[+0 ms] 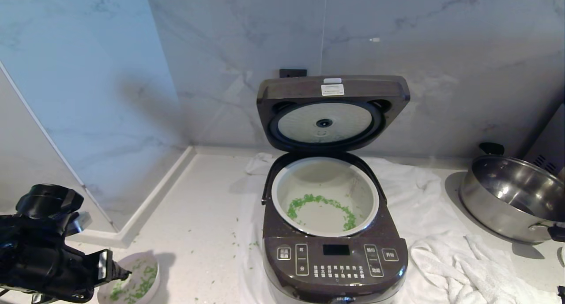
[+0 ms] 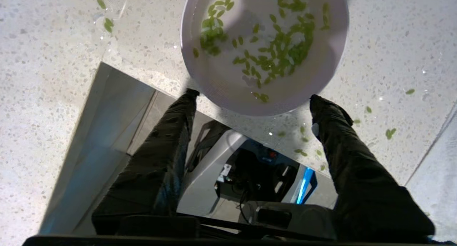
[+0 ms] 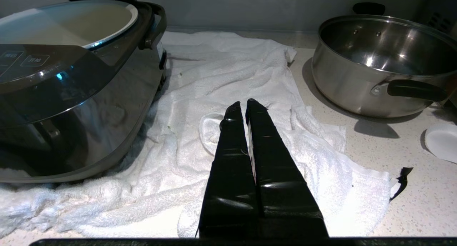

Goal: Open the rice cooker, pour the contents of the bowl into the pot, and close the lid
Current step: Pour the water from the bowl into the rice cooker

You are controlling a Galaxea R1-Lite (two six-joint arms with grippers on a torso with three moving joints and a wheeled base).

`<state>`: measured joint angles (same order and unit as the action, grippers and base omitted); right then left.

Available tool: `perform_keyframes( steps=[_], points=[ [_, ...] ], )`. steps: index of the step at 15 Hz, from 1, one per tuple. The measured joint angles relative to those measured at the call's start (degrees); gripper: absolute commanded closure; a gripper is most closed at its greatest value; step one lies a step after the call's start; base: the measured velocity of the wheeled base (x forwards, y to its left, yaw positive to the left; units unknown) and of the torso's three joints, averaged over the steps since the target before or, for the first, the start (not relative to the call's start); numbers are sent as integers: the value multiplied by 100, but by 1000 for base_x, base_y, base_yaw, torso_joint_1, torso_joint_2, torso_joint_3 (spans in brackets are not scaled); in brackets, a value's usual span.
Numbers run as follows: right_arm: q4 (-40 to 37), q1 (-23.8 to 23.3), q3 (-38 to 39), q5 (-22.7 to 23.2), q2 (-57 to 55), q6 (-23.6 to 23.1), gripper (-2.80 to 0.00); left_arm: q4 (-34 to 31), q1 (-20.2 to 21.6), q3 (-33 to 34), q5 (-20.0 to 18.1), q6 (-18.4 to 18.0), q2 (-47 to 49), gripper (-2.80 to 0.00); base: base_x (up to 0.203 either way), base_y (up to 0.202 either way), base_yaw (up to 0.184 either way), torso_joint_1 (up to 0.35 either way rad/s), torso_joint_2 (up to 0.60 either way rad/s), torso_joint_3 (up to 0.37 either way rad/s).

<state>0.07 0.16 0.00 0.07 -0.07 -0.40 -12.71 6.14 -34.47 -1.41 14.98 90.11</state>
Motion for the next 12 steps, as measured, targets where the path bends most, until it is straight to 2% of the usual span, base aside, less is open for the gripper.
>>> perform_keyframes(
  steps=[3, 8, 12],
  points=[
    [0, 0, 0, -2, 0, -3, 0, 17, 92, -118, 17, -9, 405, -280, 0, 0, 0, 0, 0, 0],
    [0, 0, 0, 0, 0, -6, 0, 627, 587, -133, 11, -88, 943, -280, 0, 0, 0, 0, 0, 0],
    [-2, 0, 0, 0, 0, -3, 0, 676, 856, -142, 6, -176, 1225, -280, 0, 0, 0, 0, 0, 0]
  ],
)
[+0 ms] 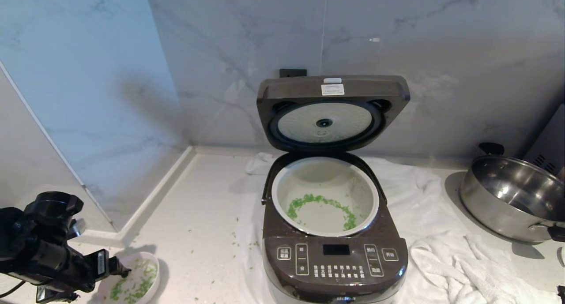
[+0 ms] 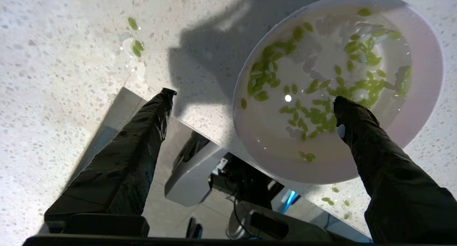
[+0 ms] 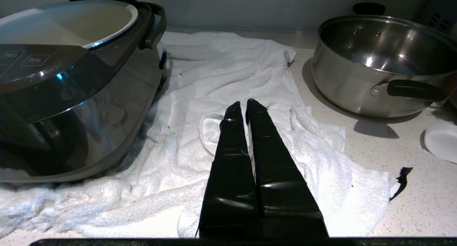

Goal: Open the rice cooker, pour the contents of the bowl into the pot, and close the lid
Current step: Pour the water from the bowl into the rice cooker

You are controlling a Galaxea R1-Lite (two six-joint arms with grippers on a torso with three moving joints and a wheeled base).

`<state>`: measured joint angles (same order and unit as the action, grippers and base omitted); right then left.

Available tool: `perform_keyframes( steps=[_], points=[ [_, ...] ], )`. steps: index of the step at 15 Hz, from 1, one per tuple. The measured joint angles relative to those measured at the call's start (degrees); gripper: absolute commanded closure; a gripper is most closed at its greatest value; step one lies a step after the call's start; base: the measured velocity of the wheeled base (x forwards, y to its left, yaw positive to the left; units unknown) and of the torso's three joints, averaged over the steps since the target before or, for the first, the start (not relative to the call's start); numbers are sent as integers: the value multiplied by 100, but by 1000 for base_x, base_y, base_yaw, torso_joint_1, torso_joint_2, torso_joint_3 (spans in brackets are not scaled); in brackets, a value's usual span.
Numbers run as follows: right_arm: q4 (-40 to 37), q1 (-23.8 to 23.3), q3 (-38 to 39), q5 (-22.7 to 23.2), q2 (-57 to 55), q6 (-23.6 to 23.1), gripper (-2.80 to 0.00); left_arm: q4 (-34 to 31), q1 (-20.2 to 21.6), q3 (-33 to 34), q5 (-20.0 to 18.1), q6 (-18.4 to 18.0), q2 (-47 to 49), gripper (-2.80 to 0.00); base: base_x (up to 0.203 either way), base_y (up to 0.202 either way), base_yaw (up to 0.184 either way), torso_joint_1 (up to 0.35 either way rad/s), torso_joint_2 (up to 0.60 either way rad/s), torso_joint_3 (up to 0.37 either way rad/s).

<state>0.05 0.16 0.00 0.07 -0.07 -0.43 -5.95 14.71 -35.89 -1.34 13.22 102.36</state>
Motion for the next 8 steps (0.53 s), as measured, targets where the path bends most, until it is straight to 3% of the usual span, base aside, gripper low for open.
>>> perform_keyframes(
  steps=[4, 8],
  points=[
    [3, 0, 0, 0, 0, 3, 0, 77, 45, 14, 12, -2, 296, -280, 0, 0, 0, 0, 0, 0],
    [2, 0, 0, 0, 0, 2, 0, 708, 40, 84, 158, 11, 713, -280, 0, 0, 0, 0, 0, 0]
  ],
)
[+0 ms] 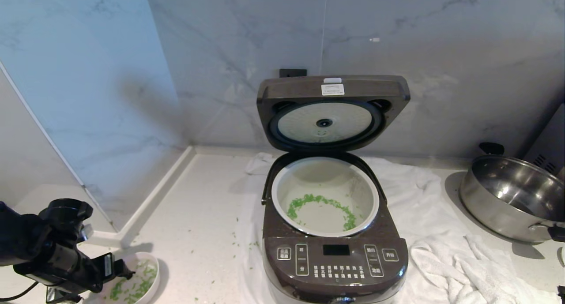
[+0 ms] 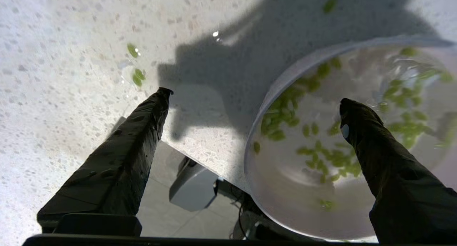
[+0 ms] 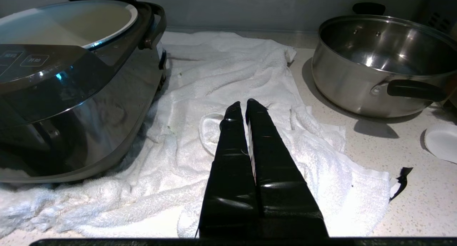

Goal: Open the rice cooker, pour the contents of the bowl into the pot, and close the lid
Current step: Pour the water from the bowl into the rice cooker

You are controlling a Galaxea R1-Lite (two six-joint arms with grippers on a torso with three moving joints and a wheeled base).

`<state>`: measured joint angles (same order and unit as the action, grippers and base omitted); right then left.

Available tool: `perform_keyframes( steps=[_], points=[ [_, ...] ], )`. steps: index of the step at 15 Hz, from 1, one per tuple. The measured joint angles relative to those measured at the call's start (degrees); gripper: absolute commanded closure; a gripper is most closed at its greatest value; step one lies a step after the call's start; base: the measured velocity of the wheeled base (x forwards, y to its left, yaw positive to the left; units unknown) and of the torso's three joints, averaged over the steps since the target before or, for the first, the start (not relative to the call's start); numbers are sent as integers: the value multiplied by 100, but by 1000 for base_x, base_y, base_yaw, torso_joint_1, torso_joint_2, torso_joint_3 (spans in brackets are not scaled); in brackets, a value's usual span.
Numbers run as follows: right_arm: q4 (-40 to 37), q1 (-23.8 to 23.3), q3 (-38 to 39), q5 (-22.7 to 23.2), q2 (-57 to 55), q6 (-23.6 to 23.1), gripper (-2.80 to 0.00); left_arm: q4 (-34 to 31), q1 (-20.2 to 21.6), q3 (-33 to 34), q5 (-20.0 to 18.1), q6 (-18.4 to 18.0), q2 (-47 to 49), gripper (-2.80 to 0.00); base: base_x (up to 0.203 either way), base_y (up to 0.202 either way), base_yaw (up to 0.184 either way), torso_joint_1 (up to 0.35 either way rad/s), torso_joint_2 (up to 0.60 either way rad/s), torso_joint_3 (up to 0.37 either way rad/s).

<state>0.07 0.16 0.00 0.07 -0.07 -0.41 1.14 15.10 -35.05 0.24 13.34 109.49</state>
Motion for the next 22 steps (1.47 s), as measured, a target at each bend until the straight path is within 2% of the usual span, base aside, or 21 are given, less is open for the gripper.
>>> perform_keyframes(
  steps=[2, 3, 4, 9, 12, 19, 22],
  points=[
    [-1, 0, 0, -1, 0, 0, 0, 22, -1, 11, 20, 8, 149, -280, 0, 0, 0, 0, 0, 0],
    [-2, 0, 0, 0, 0, 0, 0, 64, -6, 13, 27, 9, 217, -216, 0, 0, 0, 0, 0, 0],
    [0, 0, 0, 0, 0, 0, 0, 101, -11, 13, 27, 8, 265, 0, 0, 0, 0, 0, 0, 0],
    [0, 0, 0, 0, 0, 0, 0, 143, -23, 29, 56, 9, 380, 0, 0, 0, 0, 0, 0, 0],
    [0, 0, 0, 0, 0, 1, 0, 147, -61, 38, 263, 29, 426, 0, 0, 0, 0, 0, 0, 0],
    [-2, 0, 0, 0, 0, 0, 0, 234, -119, 136, 256, 41, 389, 0, 0, 0, 0, 0, 0, 0],
    [2, -2, 0, 0, 0, -1, 0, 234, -202, 90, 245, 182, 325, 0, 0, 0, 0, 0, 0, 0]
  ],
)
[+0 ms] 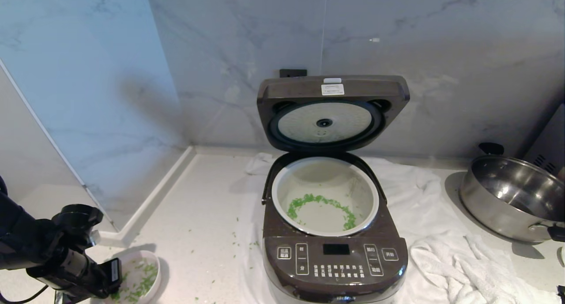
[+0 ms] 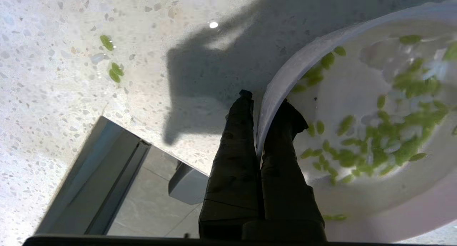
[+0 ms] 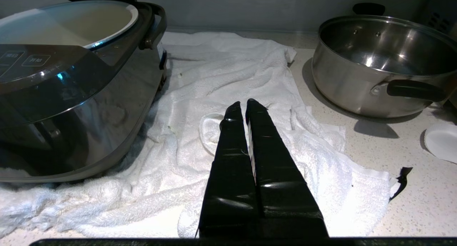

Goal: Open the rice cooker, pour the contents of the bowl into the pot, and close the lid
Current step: Pour the water from the bowl into the rice cooker

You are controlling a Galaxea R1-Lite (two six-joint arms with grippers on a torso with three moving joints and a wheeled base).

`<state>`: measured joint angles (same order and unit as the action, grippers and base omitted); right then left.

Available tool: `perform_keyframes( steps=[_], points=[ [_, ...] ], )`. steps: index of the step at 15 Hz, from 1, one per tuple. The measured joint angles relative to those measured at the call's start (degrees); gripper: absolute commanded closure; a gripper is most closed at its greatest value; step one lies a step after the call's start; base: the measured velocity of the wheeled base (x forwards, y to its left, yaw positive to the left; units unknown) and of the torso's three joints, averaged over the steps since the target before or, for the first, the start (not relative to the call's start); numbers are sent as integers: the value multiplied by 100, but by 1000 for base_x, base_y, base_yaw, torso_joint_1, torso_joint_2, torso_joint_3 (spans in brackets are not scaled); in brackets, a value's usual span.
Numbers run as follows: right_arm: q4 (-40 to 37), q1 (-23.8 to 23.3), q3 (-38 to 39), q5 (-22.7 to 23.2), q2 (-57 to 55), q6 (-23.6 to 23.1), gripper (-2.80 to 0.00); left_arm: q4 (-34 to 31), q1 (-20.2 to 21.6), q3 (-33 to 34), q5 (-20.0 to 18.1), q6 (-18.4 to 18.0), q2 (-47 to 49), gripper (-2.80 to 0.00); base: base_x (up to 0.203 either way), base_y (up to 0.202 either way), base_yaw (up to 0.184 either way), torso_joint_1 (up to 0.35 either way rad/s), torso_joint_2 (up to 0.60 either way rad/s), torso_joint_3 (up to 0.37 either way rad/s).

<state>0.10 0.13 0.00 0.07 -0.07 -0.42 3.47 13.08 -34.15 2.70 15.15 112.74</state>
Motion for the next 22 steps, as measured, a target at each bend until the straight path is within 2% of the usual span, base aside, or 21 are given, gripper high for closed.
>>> perform_keyframes(
  steps=[5, 10, 22],
  points=[
    [-2, 2, 0, 2, 0, 1, 0, -131, -209, -14, -22, 193, -144, 0, 0, 0, 0, 0, 0, 0],
    [-4, 2, 0, 0, 0, 1, 0, -993, -456, -504, -31, 329, -427, 0, 0, 0, 0, 0, 0, 0],
    [-2, 2, 0, -2, 0, 1, 0, -2494, -1339, -1860, -36, 975, -710, 0, 0, 0, 0, 0, 0, 0]
  ],
)
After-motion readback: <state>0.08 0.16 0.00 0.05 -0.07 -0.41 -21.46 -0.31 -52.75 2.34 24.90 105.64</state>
